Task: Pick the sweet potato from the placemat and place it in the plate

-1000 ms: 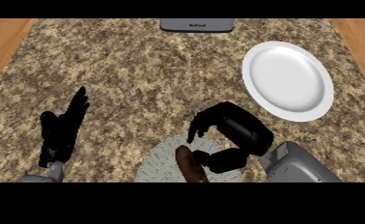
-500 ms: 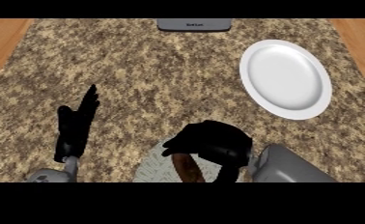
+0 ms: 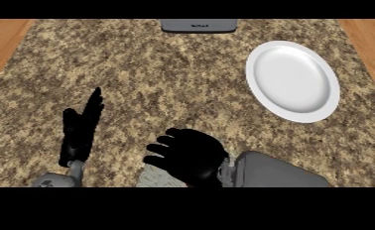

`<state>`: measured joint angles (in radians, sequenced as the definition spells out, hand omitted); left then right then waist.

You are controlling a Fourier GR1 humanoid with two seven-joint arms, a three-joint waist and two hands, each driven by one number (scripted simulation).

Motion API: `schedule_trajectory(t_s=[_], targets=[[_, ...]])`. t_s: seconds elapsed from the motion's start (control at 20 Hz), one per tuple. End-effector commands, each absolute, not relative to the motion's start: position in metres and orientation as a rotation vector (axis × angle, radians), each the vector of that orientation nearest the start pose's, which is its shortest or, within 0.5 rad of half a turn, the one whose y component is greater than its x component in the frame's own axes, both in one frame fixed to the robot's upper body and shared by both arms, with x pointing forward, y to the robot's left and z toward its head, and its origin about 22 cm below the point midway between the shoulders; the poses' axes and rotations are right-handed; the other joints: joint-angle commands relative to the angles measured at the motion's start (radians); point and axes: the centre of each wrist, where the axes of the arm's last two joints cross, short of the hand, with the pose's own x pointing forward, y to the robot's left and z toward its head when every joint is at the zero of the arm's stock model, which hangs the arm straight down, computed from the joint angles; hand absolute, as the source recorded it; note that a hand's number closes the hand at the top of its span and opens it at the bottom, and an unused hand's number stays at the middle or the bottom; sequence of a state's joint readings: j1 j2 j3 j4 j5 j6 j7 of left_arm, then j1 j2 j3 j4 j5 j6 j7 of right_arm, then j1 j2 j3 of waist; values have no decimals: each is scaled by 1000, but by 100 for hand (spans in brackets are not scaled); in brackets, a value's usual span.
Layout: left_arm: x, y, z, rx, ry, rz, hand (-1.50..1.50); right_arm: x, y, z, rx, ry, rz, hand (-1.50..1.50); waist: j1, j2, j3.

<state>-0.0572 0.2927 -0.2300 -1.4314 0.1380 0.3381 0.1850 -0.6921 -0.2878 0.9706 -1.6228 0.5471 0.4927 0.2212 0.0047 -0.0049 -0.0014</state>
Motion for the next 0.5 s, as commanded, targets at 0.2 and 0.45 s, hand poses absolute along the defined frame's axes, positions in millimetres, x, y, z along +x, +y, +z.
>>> schedule_trajectory(t_s=[0.2, 0.45], targets=[[246, 250, -13, 229, -1285, -29, 0, 224, -3, 109, -262, -1078, 2369, -150, 0, 2, 0], [256, 251, -13, 237, -1277, -13, 0, 219, -13, 88, -278, -1027, 2364, -150, -4, 4, 1]])
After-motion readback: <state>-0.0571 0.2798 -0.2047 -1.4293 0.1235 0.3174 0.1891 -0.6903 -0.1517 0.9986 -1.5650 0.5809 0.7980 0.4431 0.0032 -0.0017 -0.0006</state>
